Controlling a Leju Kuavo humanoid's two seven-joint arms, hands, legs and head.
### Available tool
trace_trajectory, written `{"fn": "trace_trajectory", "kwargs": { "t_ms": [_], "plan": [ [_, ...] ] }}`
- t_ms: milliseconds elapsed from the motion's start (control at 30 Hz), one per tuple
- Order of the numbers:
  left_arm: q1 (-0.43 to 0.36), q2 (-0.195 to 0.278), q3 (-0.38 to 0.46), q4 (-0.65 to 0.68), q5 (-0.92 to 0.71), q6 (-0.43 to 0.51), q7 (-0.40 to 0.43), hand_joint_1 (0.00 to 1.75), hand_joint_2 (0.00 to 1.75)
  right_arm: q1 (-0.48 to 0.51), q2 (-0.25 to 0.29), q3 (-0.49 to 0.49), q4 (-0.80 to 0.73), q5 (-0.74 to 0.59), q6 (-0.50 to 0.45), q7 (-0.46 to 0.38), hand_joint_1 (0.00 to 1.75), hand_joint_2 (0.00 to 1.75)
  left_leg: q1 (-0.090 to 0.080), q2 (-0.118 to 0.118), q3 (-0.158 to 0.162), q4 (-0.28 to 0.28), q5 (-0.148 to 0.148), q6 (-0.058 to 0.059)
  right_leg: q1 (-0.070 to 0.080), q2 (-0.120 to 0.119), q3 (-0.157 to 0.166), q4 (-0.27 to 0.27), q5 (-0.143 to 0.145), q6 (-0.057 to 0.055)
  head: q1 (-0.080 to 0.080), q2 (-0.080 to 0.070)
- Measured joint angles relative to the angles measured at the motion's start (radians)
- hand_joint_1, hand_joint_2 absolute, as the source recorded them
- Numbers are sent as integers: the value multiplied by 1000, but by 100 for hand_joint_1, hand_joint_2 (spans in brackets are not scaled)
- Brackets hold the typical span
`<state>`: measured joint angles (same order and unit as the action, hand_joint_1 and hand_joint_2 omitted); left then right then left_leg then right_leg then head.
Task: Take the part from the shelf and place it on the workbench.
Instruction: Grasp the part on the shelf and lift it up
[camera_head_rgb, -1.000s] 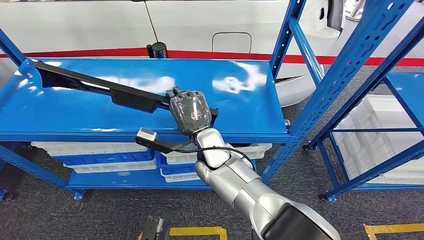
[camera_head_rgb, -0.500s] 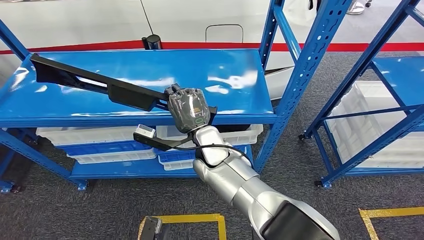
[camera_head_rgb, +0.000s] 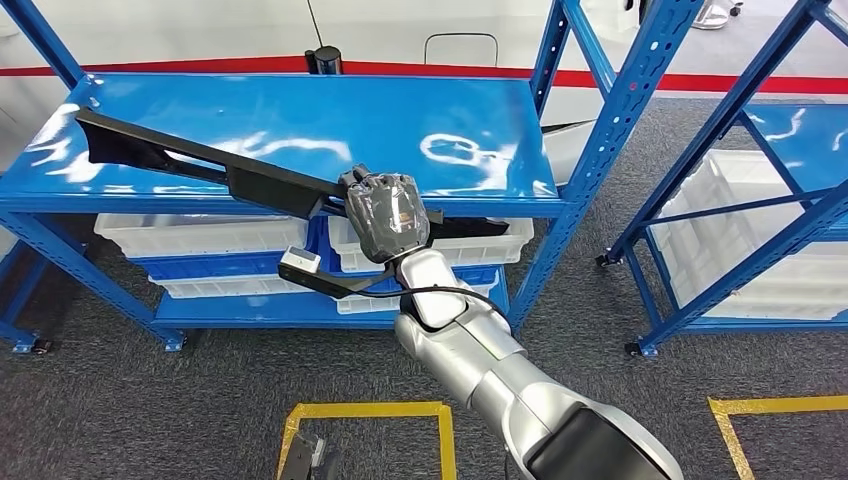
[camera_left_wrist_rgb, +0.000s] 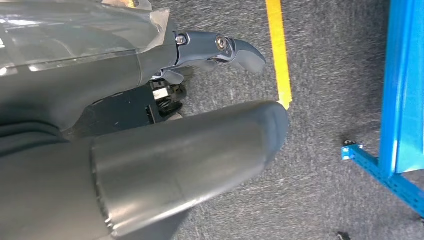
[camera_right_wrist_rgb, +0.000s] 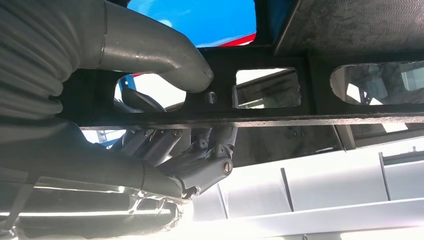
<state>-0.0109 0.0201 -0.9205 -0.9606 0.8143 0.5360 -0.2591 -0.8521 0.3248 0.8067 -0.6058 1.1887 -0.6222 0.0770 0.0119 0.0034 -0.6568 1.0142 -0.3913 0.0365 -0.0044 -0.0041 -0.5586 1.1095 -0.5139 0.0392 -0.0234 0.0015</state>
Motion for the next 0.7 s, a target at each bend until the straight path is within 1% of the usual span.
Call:
{"fn": "trace_trajectory", "kwargs": {
  "t_ms": [33, 67, 100, 133, 167, 200, 233, 267, 300, 333, 367, 400, 433, 467, 500, 533, 567, 600, 633, 667, 700],
  "plan": [
    [0, 0, 0, 0, 0, 0, 0, 0, 0, -1, 0, -2, 0, 0, 0, 0, 175, 175, 0, 0, -5, -1, 9, -6, 3, 0, 43, -64, -4, -6, -1, 0],
    [0, 0, 0, 0, 0, 0, 0, 0, 0, -2, 0, -4, 0, 0, 0, -1, 175, 175, 0, 0, -8, -3, 18, -12, 6, 1, 67, -107, -10, -14, -1, 0],
    [0, 0, 0, 0, 0, 0, 0, 0, 0, -2, 0, -5, 0, 0, 0, -1, 175, 175, 1, 0, -10, -6, 27, -20, 9, 2, 73, -125, -14, -20, -1, 0],
    [0, 0, -1, 0, 0, 0, 0, 0, 0, -1, 0, -6, 0, 0, 0, -1, 175, 175, 2, 0, -11, -10, 36, -27, 8, 2, 64, -128, -6, -27, -1, 0],
    [0, 1, -1, 0, 0, 0, 0, 0, 0, -2, 0, -6, 0, 0, 0, -1, 175, 175, 4, -1, -16, -8, 33, -33, 5, 1, 59, -132, 3, -34, 1, 0],
    [0, 1, -1, 0, 0, 0, 0, 0, 0, -3, 1, -6, 0, 0, 0, -1, 175, 175, 5, -3, -24, 6, 12, -38, 2, 0, 53, -134, 15, -43, 0, 0],
    [0, 2, -1, 0, 0, 0, 0, 0, 0, -4, 1, -6, 0, 0, 0, -1, 175, 175, 7, -4, -37, 40, -28, -43, -1, -1, 45, -137, 28, -52, -3, 0],
    [0, 3, -1, 0, 0, 0, 0, 0, 0, -4, 1, -6, 0, 0, 0, -1, 175, 175, 8, -5, -54, 94, -81, -47, -1, -2, 35, -136, 39, -57, -6, 0],
    [0, 3, -1, 0, 0, 0, 0, 0, 0, -3, 1, -6, 0, 0, 0, -1, 175, 175, 9, -6, -70, 161, -130, -52, 0, -2, 22, -135, 50, -61, -10, 0],
    [0, 4, -1, 0, 0, 0, 0, 0, 0, -1, 1, -6, 0, 0, 0, -1, 175, 175, 9, -6, -83, 225, -161, -55, 2, -3, 9, -134, 60, -62, -11, 0],
    [0, 4, -1, 0, 0, 0, 0, 0, 0, 1, 1, -6, 1, 0, 0, -1, 175, 175, 9, -6, -86, 267, -168, -57, 2, -3, -5, -132, 69, -61, -12, 0],
    [0, 5, -1, 0, 0, 0, 0, 0, 0, 3, 1, -6, 1, 0, 0, -1, 175, 175, 9, -6, -74, 277, -154, -58, 3, -3, -18, -129, 77, -59, -12, 0],
    [0, 5, -1, 0, 0, 0, 0, 0, 0, 4, 1, -6, 1, 0, 0, -1, 175, 175, 9, -6, -43, 251, -128, -58, 2, -3, -31, -125, 85, -56, -12, 0],
    [0, 5, -1, 0, 0, 0, 0, 0, 0, 4, 1, -6, 1, 0, 0, -1, 175, 175, 10, -6, 5, 194, -106, -57, 2, -2, -43, -119, 90, -52, -12, 0],
    [0, 5, -1, 0, 0, 0, 0, 0, 0, 4, 1, -6, 1, 0, 0, -1, 175, 175, 9, -6, 57, 124, -100, -55, 4, -1, -53, -113, 95, -48, -13, 0],
    [0, 5, -1, 0, 0, 0, 0, 0, 0, 3, 1, -7, 0, 0, 0, -1, 175, 175, 7, -8, 99, 64, -102, -52, 6, -1, -61, -107, 100, -42, -12, 0],
    [0, 5, -2, 0, 0, 0, 0, 0, 0, 3, 1, -7, 0, 0, 0, -1, 175, 175, 5, -9, 123, 24, -111, -47, 7, -1, -67, -103, 105, -35, -12, 0],
    [0, 5, -3, 0, 0, 0, -1, 0, 0, 3, 1, -7, 0, 0, 0, -1, 175, 175, 2, -10, 129, 7, -117, -41, 9, -1, -70, -102, 111, -28, -12, 0],
    [0, 5, -4, 0, 0, 0, -1, 0, 0, 3, 0, -7, 0, 0, 0, -1, 175, 175, 0, -10, 123, 3, -112, -32, 9, -2, -73, -103, 119, -20, -11, 0],
    [0, 5, -6, 0, 0, 0, -1, 0, 0, 3, 0, -7, 1, 0, 0, -1, 175, 175, 0, -7, 117, 0, -104, -22, 9, -1, -79, -101, 121, -15, -11, 0],
    [0, 5, -7, 0, 0, 0, -1, 0, 0, 2, 0, -7, 1, 0, 0, -1, 175, 175, 1, -5, 108, -2, -93, -9, 8, 0, -89, -89, 109, -13, -10, 0]
  ]
}}
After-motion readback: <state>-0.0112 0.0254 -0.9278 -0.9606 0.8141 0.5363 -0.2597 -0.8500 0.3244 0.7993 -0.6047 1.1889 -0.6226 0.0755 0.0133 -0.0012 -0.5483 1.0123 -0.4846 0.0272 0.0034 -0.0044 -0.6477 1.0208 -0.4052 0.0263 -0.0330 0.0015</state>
